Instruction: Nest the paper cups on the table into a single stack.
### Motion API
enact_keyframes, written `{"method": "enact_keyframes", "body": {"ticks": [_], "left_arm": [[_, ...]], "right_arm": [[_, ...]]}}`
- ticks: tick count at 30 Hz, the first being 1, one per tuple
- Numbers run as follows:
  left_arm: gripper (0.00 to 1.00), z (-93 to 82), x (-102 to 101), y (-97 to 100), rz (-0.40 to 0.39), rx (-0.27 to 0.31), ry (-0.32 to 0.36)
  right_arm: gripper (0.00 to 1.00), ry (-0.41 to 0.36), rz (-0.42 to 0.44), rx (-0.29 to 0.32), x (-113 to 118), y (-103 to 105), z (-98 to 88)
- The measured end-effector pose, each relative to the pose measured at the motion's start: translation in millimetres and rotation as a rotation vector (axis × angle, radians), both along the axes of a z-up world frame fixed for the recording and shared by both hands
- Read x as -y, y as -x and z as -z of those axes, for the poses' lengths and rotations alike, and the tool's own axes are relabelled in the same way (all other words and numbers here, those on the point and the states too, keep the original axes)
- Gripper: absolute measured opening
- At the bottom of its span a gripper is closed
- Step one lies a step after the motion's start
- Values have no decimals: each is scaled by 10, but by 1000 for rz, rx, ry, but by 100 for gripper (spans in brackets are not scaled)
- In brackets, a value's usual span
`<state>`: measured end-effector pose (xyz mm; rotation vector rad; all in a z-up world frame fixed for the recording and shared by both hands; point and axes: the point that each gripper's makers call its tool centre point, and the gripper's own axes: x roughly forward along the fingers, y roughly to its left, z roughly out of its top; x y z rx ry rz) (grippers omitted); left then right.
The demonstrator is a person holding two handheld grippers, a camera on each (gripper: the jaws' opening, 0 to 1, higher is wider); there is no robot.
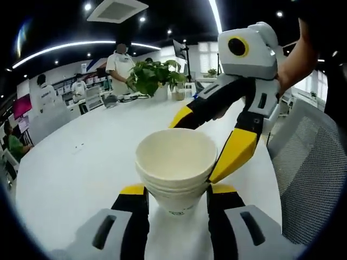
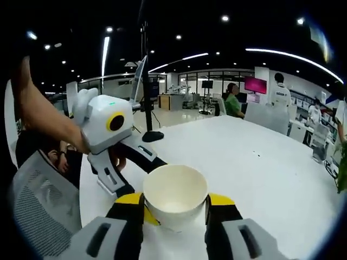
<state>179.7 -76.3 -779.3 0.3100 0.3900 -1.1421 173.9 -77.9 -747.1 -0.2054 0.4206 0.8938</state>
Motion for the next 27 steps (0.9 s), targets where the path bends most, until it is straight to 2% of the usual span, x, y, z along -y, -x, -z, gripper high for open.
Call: {"method": "enact_keyframes", "body": {"ticks": [10, 15, 25, 27], "left_arm": [[41, -2, -78, -259, -31, -9, -6], [41, 44, -120, -275, -43, -31, -14], [40, 75, -132, -291, -57, -49, -10], [43, 76, -133, -293, -71, -59, -5]], "right_arm": [[44, -2, -15, -6, -91, -286, 17], [44, 4, -27, -23, -148, -315, 75], [45, 6, -30, -15, -158, -351, 100], [50, -26, -27, -14, -170, -348, 52]]}}
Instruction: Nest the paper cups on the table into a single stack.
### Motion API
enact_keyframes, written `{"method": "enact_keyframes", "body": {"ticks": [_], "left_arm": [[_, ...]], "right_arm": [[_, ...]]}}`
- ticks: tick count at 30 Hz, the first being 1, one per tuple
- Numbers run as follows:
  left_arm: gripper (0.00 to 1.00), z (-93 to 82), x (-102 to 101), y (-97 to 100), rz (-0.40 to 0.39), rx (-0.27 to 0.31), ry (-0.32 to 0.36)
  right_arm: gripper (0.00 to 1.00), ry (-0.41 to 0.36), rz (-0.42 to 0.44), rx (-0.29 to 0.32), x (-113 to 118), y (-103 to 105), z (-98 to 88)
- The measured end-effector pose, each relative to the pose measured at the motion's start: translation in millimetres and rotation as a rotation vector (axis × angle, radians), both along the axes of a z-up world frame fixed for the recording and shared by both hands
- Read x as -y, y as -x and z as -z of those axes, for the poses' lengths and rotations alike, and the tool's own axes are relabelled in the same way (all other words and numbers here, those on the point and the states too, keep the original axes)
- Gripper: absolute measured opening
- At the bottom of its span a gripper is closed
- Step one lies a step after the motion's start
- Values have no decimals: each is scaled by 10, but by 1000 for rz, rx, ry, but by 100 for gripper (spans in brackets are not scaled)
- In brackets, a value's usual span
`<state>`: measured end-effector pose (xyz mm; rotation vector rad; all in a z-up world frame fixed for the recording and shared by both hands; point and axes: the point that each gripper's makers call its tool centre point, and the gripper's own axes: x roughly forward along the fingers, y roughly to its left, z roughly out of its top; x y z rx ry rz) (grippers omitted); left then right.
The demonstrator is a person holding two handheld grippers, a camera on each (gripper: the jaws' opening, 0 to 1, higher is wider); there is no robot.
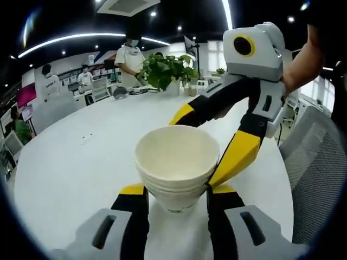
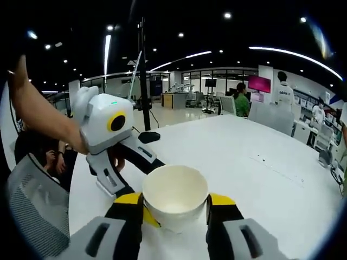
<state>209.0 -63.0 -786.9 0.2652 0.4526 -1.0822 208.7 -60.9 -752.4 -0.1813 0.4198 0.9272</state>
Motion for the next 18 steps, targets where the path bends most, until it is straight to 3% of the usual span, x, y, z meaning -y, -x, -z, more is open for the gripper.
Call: {"method": "enact_keyframes", "body": {"ticks": [8, 18], "left_arm": [[54, -141, -90, 46, -49, 24, 27], [62, -406, -245, 321, -90, 55, 78]], "right_arm": [[59, -19, 10, 32, 75, 100, -132], [67, -8, 49, 56, 396, 392, -156]]}}
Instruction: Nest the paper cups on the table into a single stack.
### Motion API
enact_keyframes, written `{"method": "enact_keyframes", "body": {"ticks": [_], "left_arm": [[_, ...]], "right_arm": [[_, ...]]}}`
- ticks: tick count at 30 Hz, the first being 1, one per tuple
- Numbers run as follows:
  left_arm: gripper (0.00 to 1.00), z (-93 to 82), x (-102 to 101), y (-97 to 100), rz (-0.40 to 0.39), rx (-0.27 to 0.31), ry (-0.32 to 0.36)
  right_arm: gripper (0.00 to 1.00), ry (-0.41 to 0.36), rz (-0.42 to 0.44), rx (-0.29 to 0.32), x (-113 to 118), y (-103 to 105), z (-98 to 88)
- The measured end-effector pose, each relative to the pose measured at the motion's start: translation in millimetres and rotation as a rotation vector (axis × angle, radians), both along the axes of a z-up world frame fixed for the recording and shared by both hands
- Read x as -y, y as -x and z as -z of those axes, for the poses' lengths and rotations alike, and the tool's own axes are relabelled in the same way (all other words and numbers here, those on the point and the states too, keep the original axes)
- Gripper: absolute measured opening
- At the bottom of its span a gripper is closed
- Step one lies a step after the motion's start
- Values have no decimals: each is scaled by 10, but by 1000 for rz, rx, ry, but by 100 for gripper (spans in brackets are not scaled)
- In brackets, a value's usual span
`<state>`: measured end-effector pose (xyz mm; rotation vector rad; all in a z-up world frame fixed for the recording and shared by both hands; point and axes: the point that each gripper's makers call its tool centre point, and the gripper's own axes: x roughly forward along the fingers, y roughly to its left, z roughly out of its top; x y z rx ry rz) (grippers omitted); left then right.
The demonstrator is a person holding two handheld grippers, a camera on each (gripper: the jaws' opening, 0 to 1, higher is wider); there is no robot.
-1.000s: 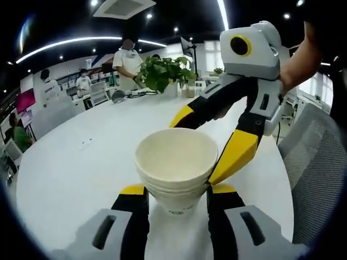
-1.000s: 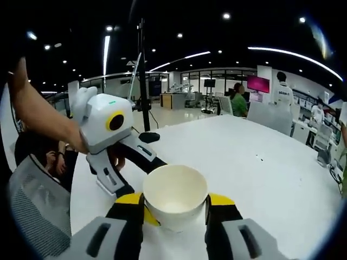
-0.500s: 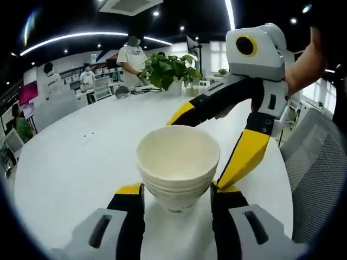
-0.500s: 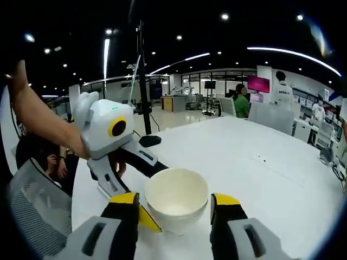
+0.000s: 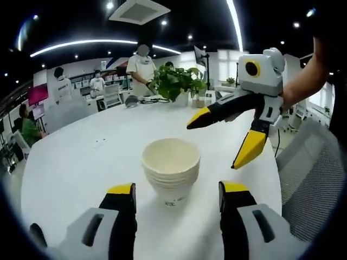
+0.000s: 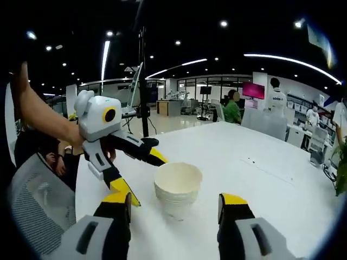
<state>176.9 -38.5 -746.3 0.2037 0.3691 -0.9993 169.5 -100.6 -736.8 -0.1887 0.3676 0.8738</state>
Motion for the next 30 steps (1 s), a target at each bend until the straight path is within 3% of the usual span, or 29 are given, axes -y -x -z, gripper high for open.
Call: {"method": "enact_keyframes", "body": {"ticks": [13, 21, 30], "left_arm": [[72, -101, -323, 518, -87, 8, 32], [81, -194, -487, 778, -156, 25, 62], [95, -295, -626, 970, -225, 77, 81]], "right_arm": [[79, 8, 92, 6, 525, 537, 18], [86, 30, 117, 7, 731, 853, 80], [94, 9, 148, -2, 856, 1056, 189]]}}
